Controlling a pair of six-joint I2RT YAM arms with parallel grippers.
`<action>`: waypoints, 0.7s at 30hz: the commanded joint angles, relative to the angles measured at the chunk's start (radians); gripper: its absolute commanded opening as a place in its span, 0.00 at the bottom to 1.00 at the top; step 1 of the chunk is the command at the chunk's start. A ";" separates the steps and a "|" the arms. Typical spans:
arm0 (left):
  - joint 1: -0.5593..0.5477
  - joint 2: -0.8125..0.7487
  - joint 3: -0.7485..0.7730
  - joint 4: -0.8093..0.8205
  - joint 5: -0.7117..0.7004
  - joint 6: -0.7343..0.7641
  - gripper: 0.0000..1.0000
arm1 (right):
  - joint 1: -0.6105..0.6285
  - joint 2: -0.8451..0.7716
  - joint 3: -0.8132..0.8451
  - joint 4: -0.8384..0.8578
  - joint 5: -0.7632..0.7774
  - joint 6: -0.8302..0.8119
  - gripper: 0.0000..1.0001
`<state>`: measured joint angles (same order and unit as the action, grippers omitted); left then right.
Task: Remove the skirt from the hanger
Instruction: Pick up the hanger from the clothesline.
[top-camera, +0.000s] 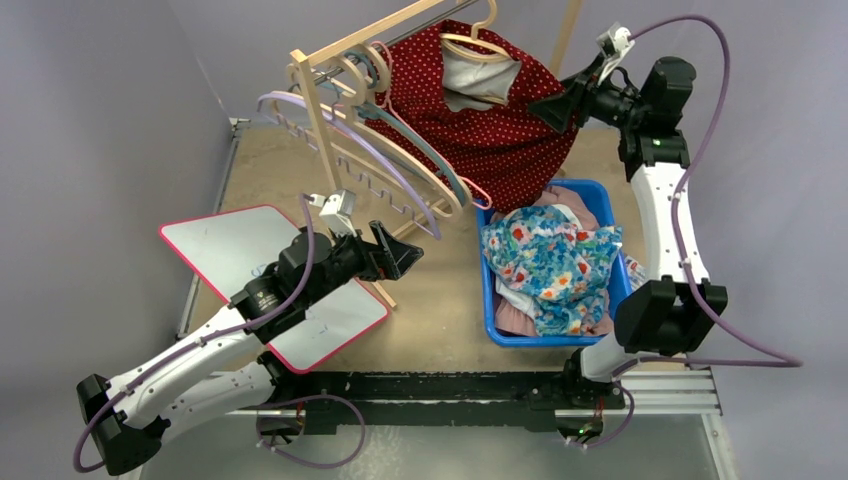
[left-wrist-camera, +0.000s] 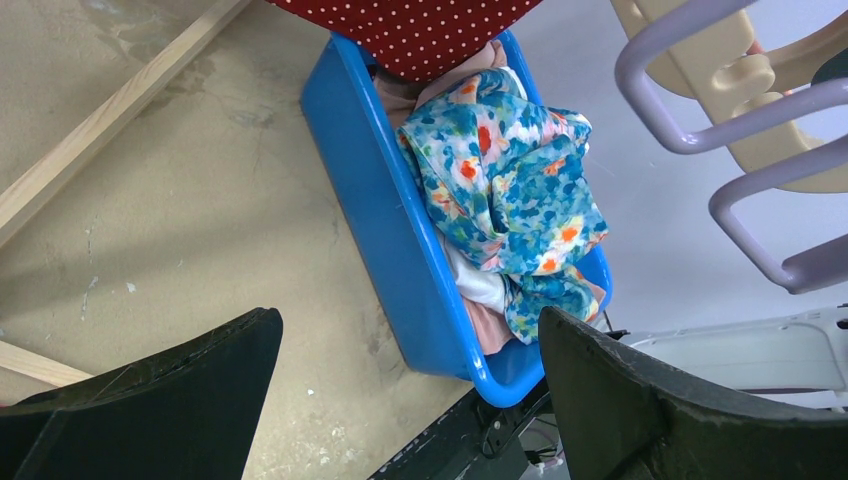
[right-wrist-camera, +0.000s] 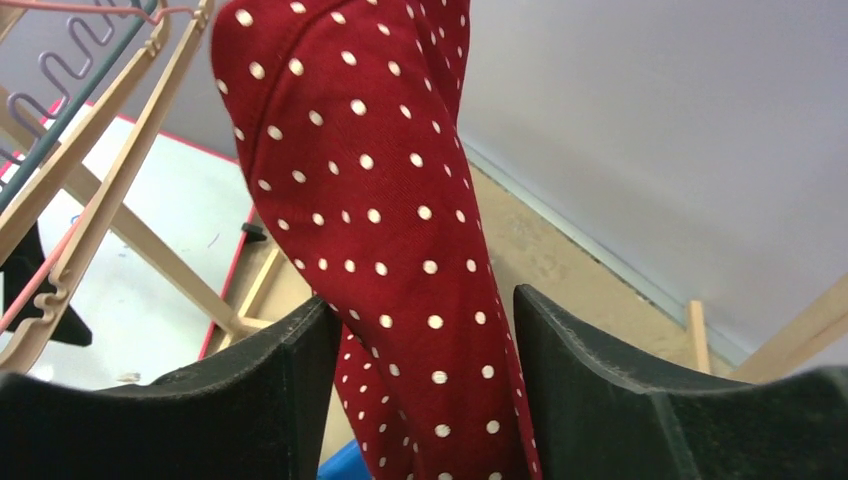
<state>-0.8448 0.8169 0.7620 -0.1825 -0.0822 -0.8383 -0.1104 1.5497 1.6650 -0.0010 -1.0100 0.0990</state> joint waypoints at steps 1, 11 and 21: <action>0.002 -0.006 0.034 0.041 0.014 -0.005 1.00 | 0.009 0.015 -0.013 0.033 -0.084 -0.009 0.63; 0.001 -0.010 0.035 0.028 0.012 -0.005 1.00 | 0.037 -0.006 -0.082 0.063 -0.065 -0.002 0.65; 0.001 0.000 0.047 0.030 0.020 -0.008 1.00 | 0.045 -0.048 -0.142 0.174 -0.054 0.088 0.35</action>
<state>-0.8448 0.8169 0.7620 -0.1825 -0.0811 -0.8383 -0.0719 1.5677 1.5566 0.0399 -1.0451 0.1146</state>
